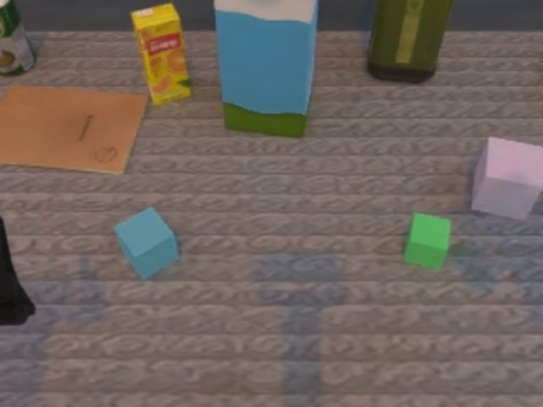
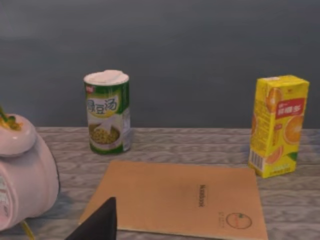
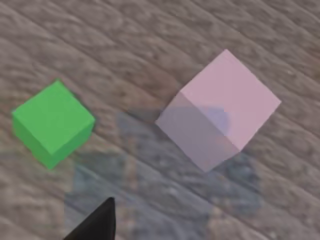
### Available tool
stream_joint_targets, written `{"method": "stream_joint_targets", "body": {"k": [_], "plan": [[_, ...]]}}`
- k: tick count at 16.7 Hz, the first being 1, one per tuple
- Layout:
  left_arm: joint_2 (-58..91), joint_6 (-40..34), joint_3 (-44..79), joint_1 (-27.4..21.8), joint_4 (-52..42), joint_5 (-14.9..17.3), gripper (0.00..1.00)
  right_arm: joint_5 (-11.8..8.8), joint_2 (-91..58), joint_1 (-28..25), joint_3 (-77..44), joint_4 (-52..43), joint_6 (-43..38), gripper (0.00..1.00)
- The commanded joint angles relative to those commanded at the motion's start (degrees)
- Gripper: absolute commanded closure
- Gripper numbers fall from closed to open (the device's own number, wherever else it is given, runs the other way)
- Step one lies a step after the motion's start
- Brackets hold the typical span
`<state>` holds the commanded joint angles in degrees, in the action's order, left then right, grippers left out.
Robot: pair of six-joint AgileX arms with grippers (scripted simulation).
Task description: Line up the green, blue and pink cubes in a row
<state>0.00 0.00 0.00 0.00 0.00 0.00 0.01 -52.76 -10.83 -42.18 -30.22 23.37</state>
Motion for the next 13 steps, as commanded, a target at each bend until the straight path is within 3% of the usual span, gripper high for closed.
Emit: {"method": "stream_joint_targets", "body": {"k": [6,13], "plan": [[0.00,0.00,0.00,0.00,0.00,0.00,0.00,0.04,-35.83,-6.82,-25.39,-19.80,14.78,0.00],[0.00,0.00,0.00,0.00,0.00,0.00,0.00,0.06,-60.56,-11.90,-46.36,-33.47,25.85,0.00]]}}
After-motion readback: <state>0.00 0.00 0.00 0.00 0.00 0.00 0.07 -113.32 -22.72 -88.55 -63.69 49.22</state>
